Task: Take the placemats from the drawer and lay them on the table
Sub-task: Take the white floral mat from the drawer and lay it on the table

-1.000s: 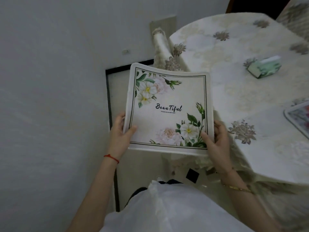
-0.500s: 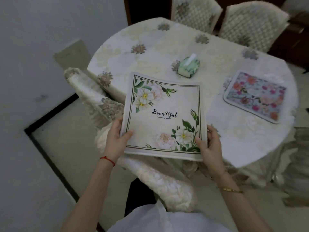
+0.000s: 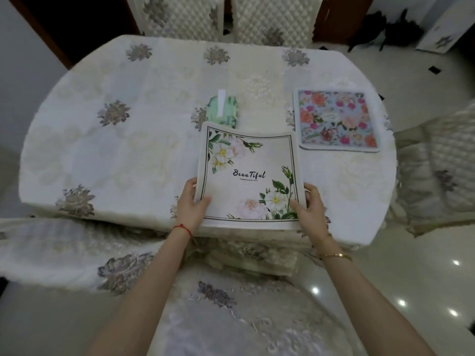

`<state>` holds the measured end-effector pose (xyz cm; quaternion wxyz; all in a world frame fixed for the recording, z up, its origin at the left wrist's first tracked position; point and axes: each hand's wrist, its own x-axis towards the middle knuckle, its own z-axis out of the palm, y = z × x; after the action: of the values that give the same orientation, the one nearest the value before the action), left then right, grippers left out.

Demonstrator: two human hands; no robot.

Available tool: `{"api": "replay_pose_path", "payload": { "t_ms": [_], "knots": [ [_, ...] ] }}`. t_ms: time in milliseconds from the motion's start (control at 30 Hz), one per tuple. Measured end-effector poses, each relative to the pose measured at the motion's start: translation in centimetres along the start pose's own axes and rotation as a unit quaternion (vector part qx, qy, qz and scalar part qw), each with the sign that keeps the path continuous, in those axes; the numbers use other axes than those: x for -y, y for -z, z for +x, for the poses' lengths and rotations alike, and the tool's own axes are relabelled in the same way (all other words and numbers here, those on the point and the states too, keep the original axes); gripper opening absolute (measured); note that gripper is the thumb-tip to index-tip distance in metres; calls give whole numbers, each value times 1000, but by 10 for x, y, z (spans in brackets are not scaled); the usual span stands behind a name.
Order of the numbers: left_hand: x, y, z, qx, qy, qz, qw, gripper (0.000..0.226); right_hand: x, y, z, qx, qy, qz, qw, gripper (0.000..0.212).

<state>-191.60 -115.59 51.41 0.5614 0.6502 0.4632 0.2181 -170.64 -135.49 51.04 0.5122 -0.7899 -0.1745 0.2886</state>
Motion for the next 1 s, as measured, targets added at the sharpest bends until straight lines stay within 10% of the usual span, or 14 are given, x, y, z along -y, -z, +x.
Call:
{"api": "replay_pose_path", "payload": {
  "t_ms": [1000],
  "knots": [
    [50,2,59,3,62,91,994,69,-50,-34,44,-5,-12,-176,984,55]
  ]
}}
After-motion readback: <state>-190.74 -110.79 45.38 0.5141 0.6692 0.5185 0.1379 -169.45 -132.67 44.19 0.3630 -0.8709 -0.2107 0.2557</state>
